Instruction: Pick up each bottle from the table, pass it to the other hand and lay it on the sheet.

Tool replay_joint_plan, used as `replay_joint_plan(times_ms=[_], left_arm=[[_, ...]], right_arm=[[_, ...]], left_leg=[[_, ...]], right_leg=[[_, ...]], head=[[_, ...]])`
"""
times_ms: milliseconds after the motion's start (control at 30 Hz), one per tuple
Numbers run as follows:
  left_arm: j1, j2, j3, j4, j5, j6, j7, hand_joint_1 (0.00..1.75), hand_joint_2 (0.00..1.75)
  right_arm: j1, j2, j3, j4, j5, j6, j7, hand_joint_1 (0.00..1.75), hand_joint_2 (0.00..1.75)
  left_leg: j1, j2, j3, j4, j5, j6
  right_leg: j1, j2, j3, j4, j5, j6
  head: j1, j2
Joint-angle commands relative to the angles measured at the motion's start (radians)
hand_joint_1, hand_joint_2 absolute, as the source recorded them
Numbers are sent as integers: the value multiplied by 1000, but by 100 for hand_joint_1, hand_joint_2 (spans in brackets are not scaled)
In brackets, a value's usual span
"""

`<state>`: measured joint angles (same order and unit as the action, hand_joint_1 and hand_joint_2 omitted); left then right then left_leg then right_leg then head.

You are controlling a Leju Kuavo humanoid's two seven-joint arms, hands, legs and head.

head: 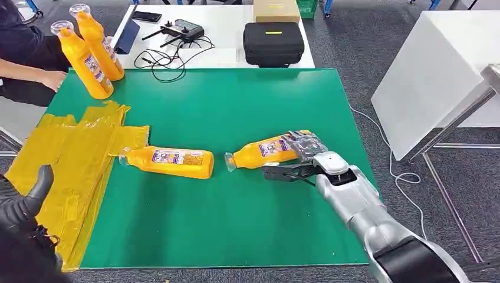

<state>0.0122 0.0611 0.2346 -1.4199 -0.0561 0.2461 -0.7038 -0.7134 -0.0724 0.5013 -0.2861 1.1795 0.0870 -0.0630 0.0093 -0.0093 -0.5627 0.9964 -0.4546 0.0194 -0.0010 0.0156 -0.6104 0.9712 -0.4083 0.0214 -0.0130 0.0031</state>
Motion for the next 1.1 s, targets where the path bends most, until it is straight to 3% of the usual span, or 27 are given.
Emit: replay_joint_plan(times_ms=[33, 300, 1100], left_arm=[[-104, -38, -58, 138, -22, -6, 6, 0, 175], [-188, -48, -101, 227, -36, -2, 6, 0, 175], [-234, -55, -127, 266, -30, 13, 6, 0, 175]], right_arm=[[13, -71, -72, 65, -4, -5, 41, 0, 175], [26, -83, -109, 76, -9, 28, 73, 0, 175], [29, -65, -143, 76, 3, 58, 106, 0, 175]], left_leg=[[0, -5, 5, -2, 0, 0], [-1, -5, 6, -2, -1, 0], [0, -2, 6, -1, 0, 0]], right_leg=[[0, -7, 7, -1, -2, 0], [0, -6, 7, -2, -2, 1], [0, -3, 6, -1, -1, 0]], head=[[0, 0], [0, 0], [0, 0]])
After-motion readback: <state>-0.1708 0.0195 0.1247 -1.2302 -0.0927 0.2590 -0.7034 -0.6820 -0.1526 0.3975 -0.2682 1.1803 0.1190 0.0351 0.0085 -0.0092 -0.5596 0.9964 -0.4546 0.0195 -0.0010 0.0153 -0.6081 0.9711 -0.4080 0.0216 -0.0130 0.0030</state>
